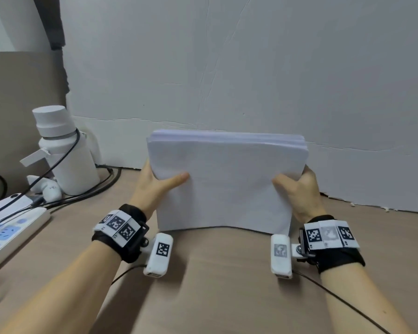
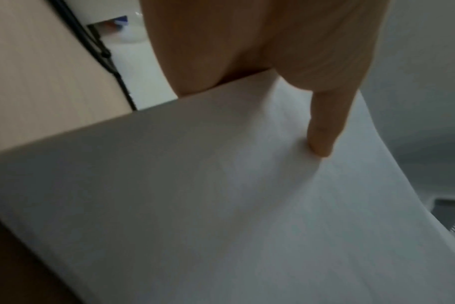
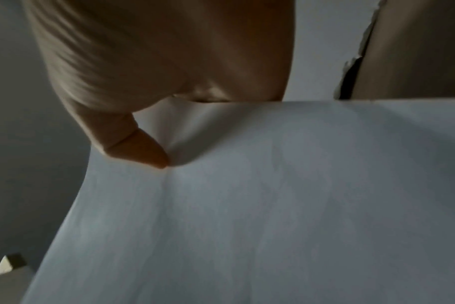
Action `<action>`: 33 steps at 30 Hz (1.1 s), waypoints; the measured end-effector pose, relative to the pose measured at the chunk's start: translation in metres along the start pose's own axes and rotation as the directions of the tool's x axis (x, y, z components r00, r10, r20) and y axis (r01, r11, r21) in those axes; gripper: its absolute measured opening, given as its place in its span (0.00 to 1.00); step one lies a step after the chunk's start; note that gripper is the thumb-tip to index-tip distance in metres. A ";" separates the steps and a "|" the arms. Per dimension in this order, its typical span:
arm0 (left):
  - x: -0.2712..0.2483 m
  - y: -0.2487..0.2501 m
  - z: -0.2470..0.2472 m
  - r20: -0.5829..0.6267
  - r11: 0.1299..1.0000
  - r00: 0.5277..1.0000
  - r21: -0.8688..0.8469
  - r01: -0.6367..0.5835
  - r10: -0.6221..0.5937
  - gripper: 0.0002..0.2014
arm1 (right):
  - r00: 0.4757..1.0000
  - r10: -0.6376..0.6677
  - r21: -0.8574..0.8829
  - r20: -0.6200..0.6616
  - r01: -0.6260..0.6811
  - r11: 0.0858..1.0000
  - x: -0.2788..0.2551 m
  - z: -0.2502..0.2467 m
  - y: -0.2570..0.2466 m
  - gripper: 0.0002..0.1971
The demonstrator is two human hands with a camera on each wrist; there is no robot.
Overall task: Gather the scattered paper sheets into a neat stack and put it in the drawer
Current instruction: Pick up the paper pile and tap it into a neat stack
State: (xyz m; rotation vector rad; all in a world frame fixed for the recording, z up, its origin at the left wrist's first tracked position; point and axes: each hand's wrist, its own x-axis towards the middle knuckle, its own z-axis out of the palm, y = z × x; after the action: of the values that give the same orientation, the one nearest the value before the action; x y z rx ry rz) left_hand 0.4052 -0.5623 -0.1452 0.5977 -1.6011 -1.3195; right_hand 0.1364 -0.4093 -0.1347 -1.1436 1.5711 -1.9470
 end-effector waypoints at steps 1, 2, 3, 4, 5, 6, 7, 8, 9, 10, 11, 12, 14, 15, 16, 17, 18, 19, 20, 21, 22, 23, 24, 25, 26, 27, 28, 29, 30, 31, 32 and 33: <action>0.003 0.003 0.001 -0.017 1.000 1.000 -0.003 -0.020 0.020 0.37 | 1.000 -0.026 0.005 -0.016 0.026 1.000 0.001 0.000 -0.003 0.13; 0.006 0.006 0.002 -0.025 0.999 0.999 -0.004 -0.038 0.038 0.37 | 0.999 -0.047 0.005 -0.028 0.047 0.999 0.003 -0.001 -0.005 0.13; 0.008 0.009 0.001 -0.024 0.999 0.998 0.000 -0.051 0.051 0.37 | 0.998 -0.060 -0.002 -0.028 0.060 0.998 0.005 -0.004 -0.007 0.13; 0.009 0.011 0.000 -0.018 0.998 0.998 0.010 -0.057 0.057 0.38 | 0.998 -0.061 -0.010 -0.012 0.061 0.998 0.007 -0.006 -0.007 0.14; 0.010 0.013 -0.002 -0.011 0.998 0.998 0.019 -0.053 0.054 0.40 | 0.999 -0.049 -0.016 0.018 0.049 0.999 0.008 -0.009 -0.006 0.15; 0.010 0.013 -0.005 -0.009 0.999 0.999 0.024 -0.044 0.044 0.41 | 0.998 -0.028 -0.010 0.050 0.029 1.000 0.007 -0.011 -0.004 0.17; 0.011 0.012 -0.009 -0.011 0.999 0.999 0.025 -0.030 0.031 0.42 | 0.998 -0.005 0.004 0.070 0.005 1.000 0.007 -0.013 -0.002 0.19; 0.012 0.013 -0.010 -0.012 1.000 1.000 0.025 -0.018 0.018 0.42 | 0.997 0.011 0.019 0.079 -0.013 1.000 0.007 -0.015 0.000 0.21; 0.013 0.014 -0.009 -0.007 1.000 1.000 0.029 -0.010 0.011 0.42 | 0.996 0.014 0.038 0.084 -0.017 0.999 0.006 -0.015 0.001 0.21; 0.014 0.014 -0.007 0.004 0.999 1.000 0.035 -0.009 0.009 0.43 | 0.996 0.014 0.058 0.084 -0.019 0.998 0.007 -0.016 0.002 0.22; 0.014 0.013 -0.005 0.012 0.999 1.000 0.039 -0.011 0.010 0.43 | 0.996 0.019 0.080 0.083 -0.025 0.996 0.007 -0.016 0.002 0.21; 0.014 0.013 -0.002 0.005 0.999 1.000 0.032 -0.010 0.009 0.43 | 0.996 0.028 0.104 0.080 -0.037 0.994 0.008 -0.016 0.002 0.21; 0.011 0.011 -0.001 -0.039 1.000 0.999 -0.017 -0.001 0.000 0.44 | 0.996 0.044 0.127 0.071 -0.053 0.990 0.008 -0.018 0.004 0.21; 0.009 0.009 -0.001 -0.046 0.999 0.999 -0.041 0.005 -0.007 0.44 | 0.996 0.048 0.120 0.075 -0.057 0.991 0.008 -0.018 0.006 0.21; 0.007 0.008 0.000 -0.031 0.999 0.999 -0.051 0.016 -0.017 0.44 | 0.995 0.052 0.108 0.086 -0.062 0.992 0.007 -0.018 0.008 0.20; 0.005 0.008 0.002 0.001 0.998 1.000 -0.051 0.025 -0.025 0.43 | 0.994 0.052 0.095 0.096 -0.061 0.994 0.006 -0.017 0.008 0.17; 0.003 0.009 0.003 0.039 0.998 0.999 -0.054 0.034 -0.032 0.41 | 0.994 0.051 0.089 0.101 -0.060 0.994 0.005 -0.016 0.008 0.14; 0.003 0.010 0.004 0.076 0.997 0.996 -0.068 0.047 -0.042 0.39 | 0.994 0.052 0.086 0.099 -0.061 0.994 0.006 -0.015 0.007 0.14; 0.003 0.011 0.003 0.110 0.994 0.992 -0.087 0.065 -0.056 0.38 | 0.994 0.056 0.090 0.097 -0.065 0.994 0.006 -0.015 0.008 0.14; 0.003 0.012 0.001 0.140 0.991 0.988 -0.107 0.084 -0.069 0.37 | 0.993 0.062 0.096 0.100 -0.072 0.993 0.007 -0.016 0.008 0.15; 0.003 0.013 -0.002 0.166 0.988 0.983 -0.120 0.100 -0.079 0.37 | 0.992 0.067 0.102 0.105 -0.078 0.992 0.007 -0.016 0.009 0.16; 0.003 0.012 -0.005 0.186 0.985 0.978 -0.125 0.115 -0.090 0.37 | 0.991 0.074 0.110 0.108 -0.086 0.990 0.008 -0.018 0.009 0.17; 0.003 0.010 -0.007 0.200 0.984 0.975 -0.126 0.129 -0.102 0.38 | 0.991 0.079 0.115 0.109 -0.092 0.989 0.008 -0.018 0.010 0.17; 0.001 0.008 -0.008 0.208 0.983 0.972 -0.122 0.140 -0.113 0.39 | 0.991 0.079 0.116 0.108 -0.091 0.989 0.007 -0.019 0.009 0.15; 0.001 0.006 -0.009 0.211 0.982 0.970 -0.117 0.146 -0.119 0.40 | 0.991 0.076 0.117 0.106 -0.088 0.989 0.006 -0.019 0.008 0.13; 0.000 0.004 -0.009 0.213 0.981 0.969 -0.121 0.151 -0.123 0.40 | 0.991 0.073 0.117 0.109 -0.086 0.989 0.005 -0.018 0.007 0.13; 0.000 0.003 -0.009 0.215 0.978 0.968 -0.133 0.158 -0.127 0.40 | 0.991 0.070 0.123 0.113 -0.084 0.989 0.004 -0.018 0.007 0.13; -0.001 0.002 -0.008 0.217 0.976 0.967 -0.141 0.164 -0.131 0.38 | 0.991 0.070 0.128 0.114 -0.085 0.988 0.004 -0.019 0.007 0.14; -0.002 0.002 -0.007 0.220 0.977 0.967 -0.135 0.164 -0.132 0.35 | 0.991 0.070 0.132 0.114 -0.085 0.988 0.003 -0.019 0.006 0.14; -0.003 0.004 -0.007 0.233 0.980 0.963 -0.117 0.163 -0.133 0.31 | 0.991 0.071 0.134 0.112 -0.086 0.987 0.003 -0.020 0.006 0.14; -0.004 0.004 -0.006 0.251 0.980 0.959 -0.107 0.165 -0.134 0.30 | 0.991 0.074 0.133 0.112 -0.089 0.987 0.003 -0.019 0.006 0.14; -0.005 0.004 -0.005 0.265 0.980 0.954 -0.104 0.171 -0.138 0.30 | 0.991 0.075 0.130 0.110 -0.089 0.988 0.002 -0.019 0.006 0.13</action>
State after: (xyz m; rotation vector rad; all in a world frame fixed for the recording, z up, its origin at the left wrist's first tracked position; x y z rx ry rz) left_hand 0.4126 -0.5593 -0.1432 0.4980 -1.6875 -1.6581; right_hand 0.1189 -0.4008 -0.1402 -1.0899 1.3890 -1.8763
